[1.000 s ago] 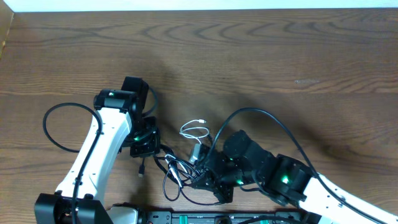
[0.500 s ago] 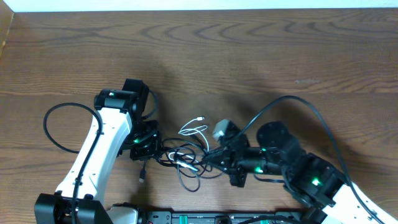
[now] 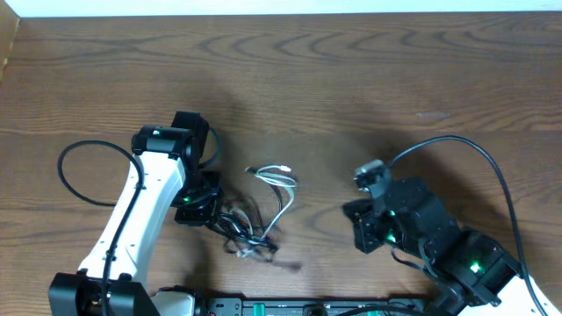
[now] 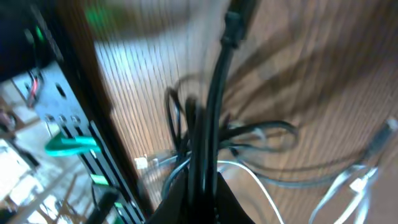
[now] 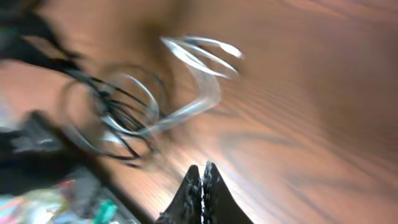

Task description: Untangle cables

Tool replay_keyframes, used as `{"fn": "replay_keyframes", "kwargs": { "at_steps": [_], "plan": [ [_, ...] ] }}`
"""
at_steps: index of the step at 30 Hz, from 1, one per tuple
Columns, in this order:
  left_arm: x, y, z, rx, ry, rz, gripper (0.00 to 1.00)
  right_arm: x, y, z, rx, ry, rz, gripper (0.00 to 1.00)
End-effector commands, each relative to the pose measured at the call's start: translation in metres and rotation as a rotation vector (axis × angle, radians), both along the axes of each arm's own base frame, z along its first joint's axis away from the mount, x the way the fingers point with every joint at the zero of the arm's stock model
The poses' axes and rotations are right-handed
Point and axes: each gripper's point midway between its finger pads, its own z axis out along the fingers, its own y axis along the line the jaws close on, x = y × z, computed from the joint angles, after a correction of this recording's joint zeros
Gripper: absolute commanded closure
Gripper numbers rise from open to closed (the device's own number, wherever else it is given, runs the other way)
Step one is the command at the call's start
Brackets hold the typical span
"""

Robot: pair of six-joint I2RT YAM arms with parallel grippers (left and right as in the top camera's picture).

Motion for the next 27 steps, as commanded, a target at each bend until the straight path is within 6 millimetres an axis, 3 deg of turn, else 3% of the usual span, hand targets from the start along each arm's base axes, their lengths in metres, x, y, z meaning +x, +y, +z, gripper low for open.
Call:
{"fn": "replay_keyframes", "kwargs": {
  "at_steps": [1, 3, 6, 10, 14, 23, 27],
  "plan": [
    [-0.002, 0.01, -0.002, 0.041, 0.0, -0.063, 0.92, 0.023, -0.044, -0.002, -0.113, -0.045, -0.286, 0.99],
    [-0.002, 0.008, -0.001, 0.033, 0.0, -0.062, 0.93, 0.021, -0.044, -0.005, -0.13, -0.041, -0.264, 0.99],
    [-0.003, 0.004, -0.001, 0.008, 0.002, -0.057, 0.93, 0.006, -0.018, -0.003, -0.078, -0.017, -0.069, 0.98],
    [-0.003, 0.0, 0.0, -0.014, 0.007, -0.037, 0.93, -0.024, 0.025, 0.0, 0.043, 0.052, 0.239, 0.75],
    [-0.003, 0.0, 0.0, -0.006, 0.014, 0.0, 0.93, -0.044, 0.05, -0.001, 0.115, 0.1, 0.429, 0.68],
    [-0.004, -0.005, 0.001, -0.017, 0.033, 0.085, 0.92, -0.056, 0.087, -0.03, 0.075, 0.149, 0.566, 0.64],
    [-0.004, -0.01, 0.002, -0.047, 0.037, 0.086, 0.93, -0.046, 0.106, -0.046, 0.032, 0.103, 0.569, 0.58]
  ]
}}
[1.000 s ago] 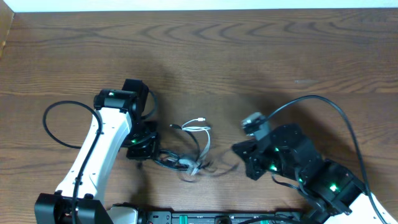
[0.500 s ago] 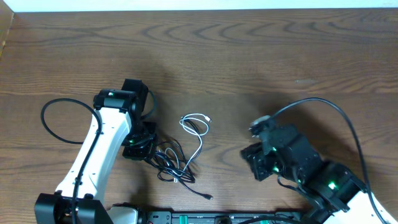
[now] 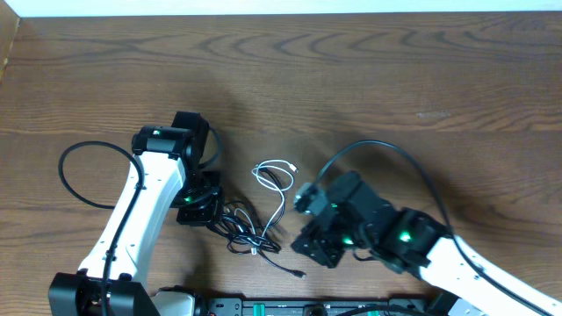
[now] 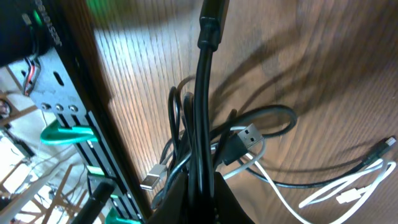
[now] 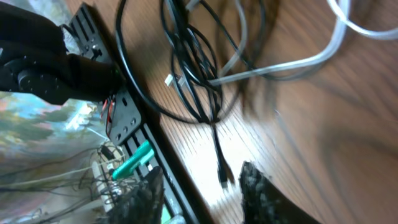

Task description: Untangle cables

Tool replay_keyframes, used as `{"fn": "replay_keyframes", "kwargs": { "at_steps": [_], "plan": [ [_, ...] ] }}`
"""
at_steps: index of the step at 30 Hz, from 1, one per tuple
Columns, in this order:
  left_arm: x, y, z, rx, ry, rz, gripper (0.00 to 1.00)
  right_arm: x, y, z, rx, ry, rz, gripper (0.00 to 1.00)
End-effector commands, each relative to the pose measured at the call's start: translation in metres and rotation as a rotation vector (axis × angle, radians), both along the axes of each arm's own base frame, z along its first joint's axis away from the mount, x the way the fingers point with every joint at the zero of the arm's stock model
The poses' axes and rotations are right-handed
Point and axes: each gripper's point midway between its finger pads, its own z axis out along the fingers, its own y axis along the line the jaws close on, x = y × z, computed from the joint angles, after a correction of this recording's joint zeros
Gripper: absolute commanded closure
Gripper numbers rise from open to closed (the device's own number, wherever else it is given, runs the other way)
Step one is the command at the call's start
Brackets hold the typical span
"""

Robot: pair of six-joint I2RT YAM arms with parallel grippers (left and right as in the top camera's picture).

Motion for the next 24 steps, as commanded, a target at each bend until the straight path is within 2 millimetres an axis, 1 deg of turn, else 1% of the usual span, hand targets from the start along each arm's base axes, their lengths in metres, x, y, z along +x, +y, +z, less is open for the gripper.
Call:
{"fn": "replay_keyframes", "kwargs": {
  "at_steps": [1, 2, 4, 8, 11, 15, 18, 20, 21, 22, 24],
  "plan": [
    [-0.003, -0.005, 0.001, -0.027, 0.021, 0.025, 0.93, 0.007, 0.015, -0.011, -0.026, -0.05, 0.022, 0.52],
    [-0.003, -0.005, 0.001, -0.029, 0.019, 0.015, 0.92, 0.01, 0.019, -0.015, -0.03, -0.059, 0.021, 0.46],
    [-0.003, -0.005, 0.001, -0.04, 0.012, -0.015, 0.93, 0.014, 0.029, -0.023, -0.026, -0.065, 0.026, 0.43],
    [-0.004, -0.006, 0.002, -0.057, 0.003, -0.062, 0.92, 0.023, 0.047, -0.042, -0.019, -0.068, 0.036, 0.42],
    [-0.004, -0.006, 0.002, -0.061, -0.002, -0.079, 0.92, 0.02, 0.061, -0.052, 0.012, -0.041, 0.069, 0.44],
    [-0.003, -0.006, 0.002, -0.062, -0.003, -0.08, 0.93, 0.007, 0.078, -0.049, 0.1, 0.016, 0.153, 0.45],
    [-0.003, -0.009, 0.002, -0.076, -0.002, -0.077, 0.93, 0.007, 0.081, -0.048, 0.108, 0.002, 0.154, 0.46],
    [-0.004, -0.015, 0.004, -0.112, 0.001, -0.07, 0.93, 0.01, 0.08, -0.049, 0.096, -0.015, 0.141, 0.46],
    [-0.004, -0.019, 0.005, -0.138, 0.001, -0.071, 0.93, 0.013, 0.079, -0.052, 0.081, -0.025, 0.128, 0.47],
    [-0.004, -0.022, 0.006, -0.157, -0.001, -0.071, 0.92, 0.014, 0.078, -0.053, 0.074, -0.03, 0.122, 0.52],
    [-0.003, -0.028, 0.009, -0.198, -0.007, -0.084, 0.93, 0.015, 0.078, -0.053, 0.074, -0.034, 0.12, 0.66]
  ]
}}
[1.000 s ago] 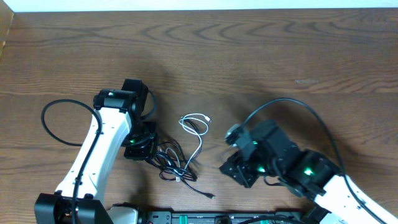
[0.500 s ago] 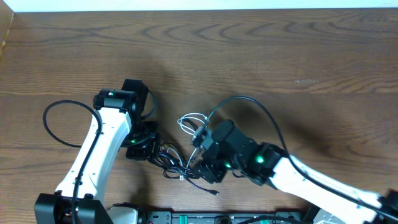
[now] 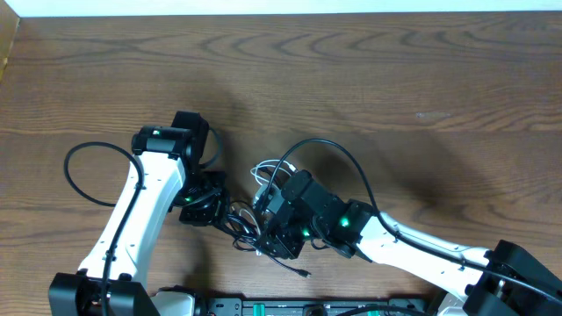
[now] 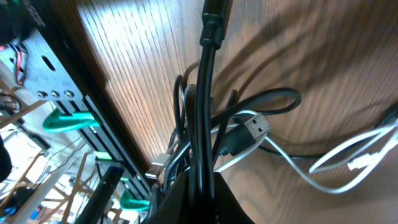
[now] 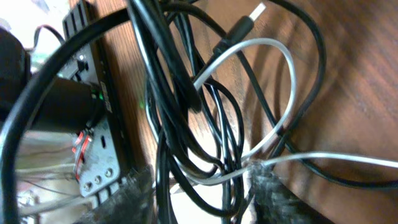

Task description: Untangle cables

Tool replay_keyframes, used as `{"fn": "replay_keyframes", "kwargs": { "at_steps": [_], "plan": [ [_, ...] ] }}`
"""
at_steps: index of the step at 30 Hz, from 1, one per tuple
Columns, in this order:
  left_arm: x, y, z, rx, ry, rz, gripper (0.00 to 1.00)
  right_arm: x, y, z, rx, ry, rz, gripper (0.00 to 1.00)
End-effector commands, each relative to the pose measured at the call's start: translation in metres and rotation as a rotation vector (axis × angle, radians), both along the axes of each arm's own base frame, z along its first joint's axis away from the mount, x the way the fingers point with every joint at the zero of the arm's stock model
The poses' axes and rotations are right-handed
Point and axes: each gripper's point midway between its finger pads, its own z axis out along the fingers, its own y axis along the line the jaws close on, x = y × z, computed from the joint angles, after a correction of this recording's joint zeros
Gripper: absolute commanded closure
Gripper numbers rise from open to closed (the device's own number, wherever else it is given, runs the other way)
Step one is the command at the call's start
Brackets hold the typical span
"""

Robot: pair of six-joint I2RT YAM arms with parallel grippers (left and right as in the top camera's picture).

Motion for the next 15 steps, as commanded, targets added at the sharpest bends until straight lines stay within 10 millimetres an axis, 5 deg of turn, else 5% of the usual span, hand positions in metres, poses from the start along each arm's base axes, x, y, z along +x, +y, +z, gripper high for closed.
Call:
{"fn": "replay_keyframes", "kwargs": {
  "at_steps": [1, 4, 9, 15],
  "plan": [
    [-0.003, -0.015, 0.005, -0.104, 0.003, -0.03, 0.93, 0.001, 0.004, 0.005, 0.007, -0.019, 0.005, 0.69],
    [-0.001, -0.016, 0.006, -0.118, -0.009, -0.044, 0.93, 0.001, 0.004, 0.005, 0.008, -0.018, 0.005, 0.99],
    [0.011, -0.006, -0.001, -0.046, -0.06, -0.048, 0.92, -0.006, 0.005, 0.031, 0.096, 0.013, 0.051, 0.99],
    [0.017, 0.001, -0.004, 0.004, -0.078, -0.02, 0.93, -0.018, -0.003, 0.098, 0.268, -0.04, 0.113, 0.99]
  ]
}}
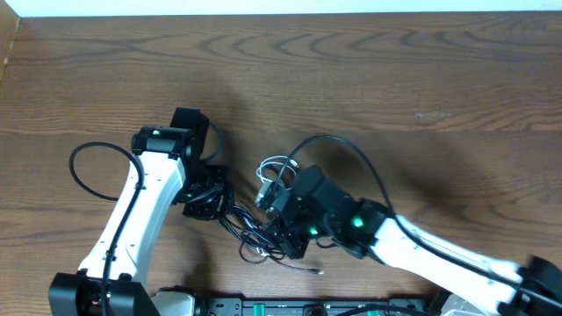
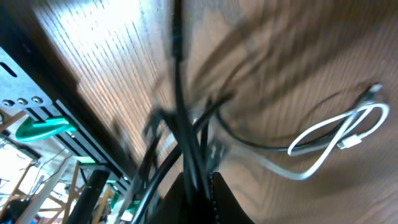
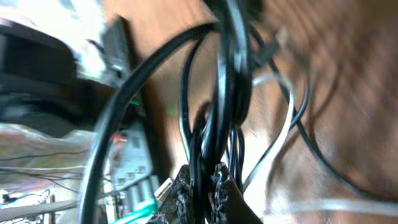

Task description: Untangle cables

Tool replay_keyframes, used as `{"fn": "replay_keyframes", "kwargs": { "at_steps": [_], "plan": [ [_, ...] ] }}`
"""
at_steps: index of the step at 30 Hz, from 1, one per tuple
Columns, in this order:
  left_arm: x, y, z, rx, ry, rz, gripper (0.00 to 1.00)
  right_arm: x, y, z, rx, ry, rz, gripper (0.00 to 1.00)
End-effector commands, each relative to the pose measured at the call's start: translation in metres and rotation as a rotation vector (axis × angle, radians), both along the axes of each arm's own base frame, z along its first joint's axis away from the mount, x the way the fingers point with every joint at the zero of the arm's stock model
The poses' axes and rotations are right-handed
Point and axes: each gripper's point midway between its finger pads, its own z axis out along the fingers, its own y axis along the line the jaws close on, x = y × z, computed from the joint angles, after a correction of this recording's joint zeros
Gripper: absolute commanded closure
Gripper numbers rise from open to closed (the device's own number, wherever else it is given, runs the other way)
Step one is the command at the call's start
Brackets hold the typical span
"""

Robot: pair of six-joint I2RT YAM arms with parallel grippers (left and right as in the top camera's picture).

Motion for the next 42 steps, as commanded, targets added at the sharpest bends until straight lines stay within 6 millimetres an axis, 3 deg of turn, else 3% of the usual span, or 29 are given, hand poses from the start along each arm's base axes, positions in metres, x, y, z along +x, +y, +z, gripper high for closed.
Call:
{"fn": "replay_keyframes", "kwargs": {
  "at_steps": [1, 8, 12, 16, 21, 27, 31, 35, 37, 39, 42],
  "plan": [
    [0.0, 0.009, -0.004, 0.058, 0.007, 0.024, 0.93, -0.014, -0.002, 0.065, 0.173, -0.064, 0.076, 0.99],
    [0.004, 0.018, -0.006, 0.113, -0.006, 0.048, 0.93, -0.036, -0.031, 0.117, 0.262, -0.194, 0.112, 0.99],
    [0.005, 0.018, -0.007, 0.114, -0.01, 0.05, 0.92, -0.048, -0.048, 0.131, 0.278, -0.241, 0.132, 0.99],
    [0.01, 0.017, -0.007, 0.113, -0.025, 0.061, 0.92, -0.059, -0.063, 0.132, 0.262, -0.263, 0.147, 0.99],
    [0.029, 0.015, -0.008, 0.1, -0.107, 0.066, 0.93, -0.074, -0.082, 0.12, 0.2, -0.26, 0.189, 0.99],
    [0.048, 0.012, -0.007, 0.087, -0.185, 0.07, 0.92, -0.099, -0.089, 0.123, 0.25, -0.243, 0.328, 0.99],
    [0.057, 0.011, -0.006, 0.08, -0.229, 0.043, 0.93, -0.078, -0.09, 0.108, 0.144, -0.234, 0.191, 0.99],
    [0.067, 0.01, -0.005, 0.07, -0.334, -0.168, 0.92, -0.045, -0.091, 0.095, 0.042, -0.209, -0.019, 0.96],
    [0.069, 0.009, -0.004, 0.065, -0.376, -0.283, 0.92, -0.027, -0.093, 0.088, -0.007, -0.192, -0.146, 0.9],
    [0.069, 0.006, -0.004, 0.046, -0.417, -0.404, 0.93, -0.007, -0.096, 0.081, -0.052, -0.171, -0.282, 0.74],
    [0.072, -0.009, 0.002, -0.041, -0.507, -0.587, 0.93, 0.013, -0.094, 0.072, -0.086, -0.123, -0.414, 0.63]
  ]
}}
